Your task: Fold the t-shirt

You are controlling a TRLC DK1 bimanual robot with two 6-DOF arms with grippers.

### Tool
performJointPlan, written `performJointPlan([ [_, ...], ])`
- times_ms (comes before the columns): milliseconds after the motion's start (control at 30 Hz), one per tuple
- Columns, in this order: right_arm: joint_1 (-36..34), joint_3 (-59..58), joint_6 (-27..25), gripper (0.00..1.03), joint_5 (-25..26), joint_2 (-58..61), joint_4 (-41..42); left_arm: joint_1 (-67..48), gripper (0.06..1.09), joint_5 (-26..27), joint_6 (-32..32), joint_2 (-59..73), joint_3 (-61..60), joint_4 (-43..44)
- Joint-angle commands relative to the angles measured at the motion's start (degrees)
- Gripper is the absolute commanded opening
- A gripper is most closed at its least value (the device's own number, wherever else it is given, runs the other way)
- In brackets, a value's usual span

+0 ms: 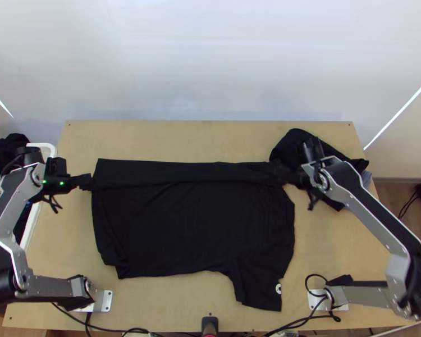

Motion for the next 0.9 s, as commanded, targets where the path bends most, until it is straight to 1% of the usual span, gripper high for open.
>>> performJointPlan([
  [0, 1.4, -0.1, 2.9, 0.91, -0.4, -6.6, -17.2, 1.3, 1.04, 0.8, 14.5, -10.0, 0.2, -18.5],
  [100, 1.2, -1.7, 3.8, 0.91, -1.7, -7.2, -19.5, 2.3, 1.04, 0.5, 26.3, -16.6, -2.0, -27.1],
  [133, 1.2, -2.5, 3.5, 0.91, -2.3, -7.4, -19.6, 2.8, 1.04, 0.3, 32.0, -17.5, -2.4, -31.6],
  [200, 1.2, -3.6, 3.2, 0.87, -3.9, -7.9, -19.4, 4.6, 1.04, 0.2, 42.0, -18.6, -2.5, -40.3],
  [233, 1.4, -3.9, 3.1, 0.87, -4.6, -7.9, -19.2, 4.7, 1.04, -1.4, 45.5, -19.0, -2.7, -43.5],
  [300, 1.9, -3.9, 3.1, 0.87, -5.5, -7.7, -18.7, 4.2, 1.04, -5.1, 50.7, -21.4, -4.7, -43.6],
  [367, 1.9, -3.8, 3.1, 0.87, -6.5, -7.3, -18.6, 0.1, 1.04, -11.6, 51.3, -22.9, -6.2, -44.8],
  [400, 1.8, -3.9, 3.1, 0.87, -6.6, -7.1, -18.6, -2.4, 1.04, -13.6, 51.2, -22.6, -6.6, -47.3],
  [433, 1.8, -4.0, 3.1, 0.87, -6.7, -7.0, -18.6, -3.6, 1.04, -14.3, 50.9, -21.8, -7.2, -49.0],
  [467, 1.8, -4.1, 3.1, 0.86, -6.8, -6.9, -18.5, -4.2, 1.03, -14.4, 51.1, -21.4, -8.4, -49.0],
  [500, 1.7, -4.2, 3.1, 0.85, -7.1, -6.9, -18.5, -4.7, 1.03, -14.4, 51.1, -20.3, -9.5, -48.4],
  [567, 1.7, -4.2, 3.0, 0.69, -7.1, -7.1, -18.0, -5.3, 1.01, -13.5, 50.8, -17.6, -10.9, -47.7],
  [600, 1.7, -4.3, 2.8, 0.63, -7.2, -7.1, -17.8, -5.6, 0.97, -12.0, 50.1, -16.2, -11.0, -46.9],
  [633, 1.7, -4.3, 2.6, 0.61, -7.2, -7.3, -17.7, -6.3, 0.94, -11.5, 49.3, -15.1, -11.3, -46.8],
  [700, 1.8, -4.4, 1.9, 0.61, -7.6, -7.5, -17.6, -7.4, 0.94, -9.4, 47.9, -13.7, -11.7, -45.3],
  [767, 1.9, -4.8, 1.4, 0.61, -8.4, -7.7, -17.2, -8.1, 0.95, -8.0, 47.9, -13.0, -12.1, -45.0],
  [833, 1.8, -5.7, 0.6, 0.61, -9.5, -8.1, -16.2, -8.1, 0.94, -7.4, 47.5, -10.6, -12.5, -44.7],
  [867, 1.8, -6.2, 0.4, 0.61, -9.7, -8.4, -15.8, -8.0, 0.94, -5.4, 46.3, -9.1, -12.8, -43.8],
])
